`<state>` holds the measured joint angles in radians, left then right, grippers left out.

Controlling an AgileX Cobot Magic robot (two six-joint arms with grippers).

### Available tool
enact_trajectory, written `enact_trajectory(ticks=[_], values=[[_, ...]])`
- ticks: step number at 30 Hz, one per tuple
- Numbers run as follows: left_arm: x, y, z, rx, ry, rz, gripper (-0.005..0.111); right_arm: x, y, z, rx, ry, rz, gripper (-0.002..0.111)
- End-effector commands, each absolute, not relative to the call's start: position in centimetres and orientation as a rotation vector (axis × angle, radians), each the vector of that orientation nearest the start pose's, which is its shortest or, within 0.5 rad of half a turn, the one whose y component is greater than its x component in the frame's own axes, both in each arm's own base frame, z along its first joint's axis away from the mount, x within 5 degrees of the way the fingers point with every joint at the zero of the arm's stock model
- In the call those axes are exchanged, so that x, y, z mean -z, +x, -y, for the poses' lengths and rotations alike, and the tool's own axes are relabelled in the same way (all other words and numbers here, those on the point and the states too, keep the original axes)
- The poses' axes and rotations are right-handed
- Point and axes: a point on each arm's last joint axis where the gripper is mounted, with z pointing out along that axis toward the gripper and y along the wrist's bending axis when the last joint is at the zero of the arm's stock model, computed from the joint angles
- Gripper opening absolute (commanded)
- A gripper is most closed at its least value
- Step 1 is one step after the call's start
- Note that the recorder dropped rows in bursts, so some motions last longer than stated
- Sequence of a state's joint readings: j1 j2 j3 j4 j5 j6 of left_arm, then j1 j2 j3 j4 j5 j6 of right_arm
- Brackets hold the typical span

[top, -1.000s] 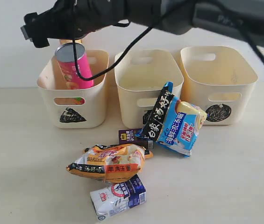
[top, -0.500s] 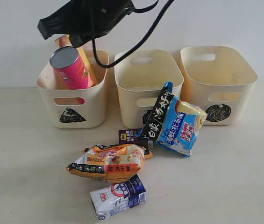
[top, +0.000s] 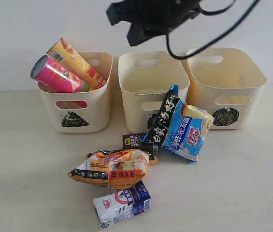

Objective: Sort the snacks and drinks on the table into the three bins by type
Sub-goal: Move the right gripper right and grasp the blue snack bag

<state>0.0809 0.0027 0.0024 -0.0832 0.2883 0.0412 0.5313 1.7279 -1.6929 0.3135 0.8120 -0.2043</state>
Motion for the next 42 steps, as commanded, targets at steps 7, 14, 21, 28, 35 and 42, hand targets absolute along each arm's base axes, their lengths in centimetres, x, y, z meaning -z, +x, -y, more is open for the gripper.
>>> enact_trajectory(ticks=[7, 14, 21, 28, 35, 42], values=[[-18.8, 5.5, -0.2, -0.014, -0.089, -1.765, 0.004, -29.7, 30.4, -10.0, -0.483, -0.064, -2.177, 0.000], [-18.8, 5.5, -0.2, -0.014, -0.089, -1.765, 0.004, -23.1, 28.8, -4.1, -0.442, 0.465, -2.210, 0.000], [-18.8, 5.5, -0.2, -0.014, -0.089, -1.765, 0.004, -22.0, 28.3, -2.7, -0.457, 0.592, -2.226, 0.000], [-18.8, 5.5, -0.2, -0.014, -0.089, -1.765, 0.004, -19.9, 28.9, -7.0, -1.053, -0.236, -2.492, 0.000], [-18.8, 5.5, -0.2, -0.014, -0.089, -1.765, 0.004, -17.4, 32.0, -4.6, -1.315, -0.046, -2.239, 0.000], [-18.8, 5.5, -0.2, -0.014, -0.089, -1.765, 0.004, -16.3, 33.0, -2.8, -1.068, 0.040, -2.289, 0.033]])
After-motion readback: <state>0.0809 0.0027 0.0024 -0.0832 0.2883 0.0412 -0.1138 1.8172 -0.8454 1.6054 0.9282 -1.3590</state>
